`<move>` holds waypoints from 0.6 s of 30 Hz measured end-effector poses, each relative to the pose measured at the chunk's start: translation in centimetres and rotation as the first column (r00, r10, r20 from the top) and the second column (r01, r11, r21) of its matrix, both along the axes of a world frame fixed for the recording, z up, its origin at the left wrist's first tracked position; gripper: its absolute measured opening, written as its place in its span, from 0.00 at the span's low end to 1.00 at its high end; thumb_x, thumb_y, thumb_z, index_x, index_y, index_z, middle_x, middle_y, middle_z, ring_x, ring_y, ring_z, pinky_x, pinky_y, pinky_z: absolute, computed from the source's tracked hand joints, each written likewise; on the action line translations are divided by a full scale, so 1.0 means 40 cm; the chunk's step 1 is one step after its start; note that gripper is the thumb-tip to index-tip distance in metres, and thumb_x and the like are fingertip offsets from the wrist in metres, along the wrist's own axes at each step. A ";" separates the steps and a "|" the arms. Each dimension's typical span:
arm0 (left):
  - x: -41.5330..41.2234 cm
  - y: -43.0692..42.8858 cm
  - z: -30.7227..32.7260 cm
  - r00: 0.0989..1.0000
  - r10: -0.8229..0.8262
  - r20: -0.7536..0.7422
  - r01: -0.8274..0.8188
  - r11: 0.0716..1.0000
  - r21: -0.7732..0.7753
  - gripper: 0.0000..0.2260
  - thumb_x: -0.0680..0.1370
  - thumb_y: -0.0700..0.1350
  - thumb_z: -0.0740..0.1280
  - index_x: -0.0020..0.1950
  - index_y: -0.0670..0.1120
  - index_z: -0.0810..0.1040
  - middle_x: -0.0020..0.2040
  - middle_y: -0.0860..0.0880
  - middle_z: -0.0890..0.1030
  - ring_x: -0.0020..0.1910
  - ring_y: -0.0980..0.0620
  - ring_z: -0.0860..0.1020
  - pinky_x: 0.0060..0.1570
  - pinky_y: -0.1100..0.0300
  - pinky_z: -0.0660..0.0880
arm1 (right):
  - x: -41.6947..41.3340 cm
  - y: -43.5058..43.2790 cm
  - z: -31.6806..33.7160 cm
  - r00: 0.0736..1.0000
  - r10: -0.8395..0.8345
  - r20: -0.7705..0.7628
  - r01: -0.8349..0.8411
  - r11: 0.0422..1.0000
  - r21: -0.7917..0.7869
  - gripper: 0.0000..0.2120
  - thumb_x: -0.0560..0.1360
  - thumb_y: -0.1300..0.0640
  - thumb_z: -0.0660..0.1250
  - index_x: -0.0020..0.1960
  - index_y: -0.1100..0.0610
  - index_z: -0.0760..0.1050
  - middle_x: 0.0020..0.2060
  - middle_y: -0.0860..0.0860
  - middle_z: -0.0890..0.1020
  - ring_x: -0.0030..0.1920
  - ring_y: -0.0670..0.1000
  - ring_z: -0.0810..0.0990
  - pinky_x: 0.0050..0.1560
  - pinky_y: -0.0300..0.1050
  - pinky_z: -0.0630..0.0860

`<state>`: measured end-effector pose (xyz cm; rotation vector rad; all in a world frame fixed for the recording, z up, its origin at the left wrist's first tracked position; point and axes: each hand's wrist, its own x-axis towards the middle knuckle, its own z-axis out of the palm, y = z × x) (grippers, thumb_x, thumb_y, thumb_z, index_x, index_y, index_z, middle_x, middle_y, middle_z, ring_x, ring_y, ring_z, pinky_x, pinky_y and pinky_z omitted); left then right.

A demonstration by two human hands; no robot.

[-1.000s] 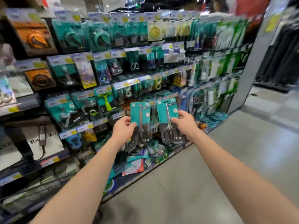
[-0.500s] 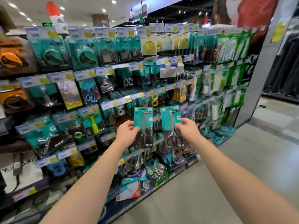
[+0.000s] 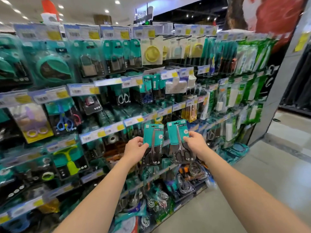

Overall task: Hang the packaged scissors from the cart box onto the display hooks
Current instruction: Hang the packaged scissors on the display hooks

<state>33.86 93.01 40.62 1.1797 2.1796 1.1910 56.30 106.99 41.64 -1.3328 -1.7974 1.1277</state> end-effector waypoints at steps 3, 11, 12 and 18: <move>-0.009 0.069 -0.008 0.999 -0.001 -0.032 0.001 1.000 -0.007 0.02 0.79 0.48 0.71 0.49 0.52 0.79 0.47 0.52 0.85 0.48 0.51 0.83 0.47 0.54 0.80 | -0.017 0.084 -0.020 1.000 0.027 0.004 -0.027 1.000 -0.013 0.06 0.79 0.59 0.66 0.56 0.55 0.78 0.55 0.54 0.84 0.55 0.56 0.82 0.55 0.52 0.78; 0.006 0.239 -0.007 0.996 0.084 0.033 -0.083 0.996 -0.022 0.05 0.80 0.46 0.71 0.54 0.47 0.80 0.49 0.51 0.85 0.49 0.53 0.83 0.40 0.62 0.74 | -0.054 0.329 -0.067 0.995 0.090 0.043 -0.087 0.994 -0.069 0.10 0.80 0.62 0.66 0.61 0.62 0.79 0.54 0.55 0.82 0.50 0.53 0.78 0.37 0.41 0.71; 0.010 0.259 -0.007 0.995 0.090 0.047 -0.089 0.996 -0.031 0.05 0.80 0.46 0.71 0.54 0.47 0.80 0.50 0.51 0.85 0.50 0.53 0.83 0.41 0.62 0.75 | -0.059 0.365 -0.072 0.993 0.109 0.055 -0.105 0.992 -0.067 0.11 0.80 0.62 0.66 0.61 0.62 0.79 0.53 0.55 0.82 0.50 0.53 0.78 0.38 0.42 0.71; 0.041 0.391 -0.018 0.987 0.155 0.052 -0.152 0.987 -0.058 0.04 0.80 0.43 0.71 0.55 0.46 0.80 0.51 0.52 0.84 0.50 0.55 0.82 0.42 0.63 0.75 | -0.076 0.560 -0.088 0.974 0.227 0.014 -0.219 0.952 -0.212 0.09 0.80 0.66 0.65 0.59 0.66 0.78 0.58 0.59 0.83 0.45 0.52 0.79 0.37 0.38 0.75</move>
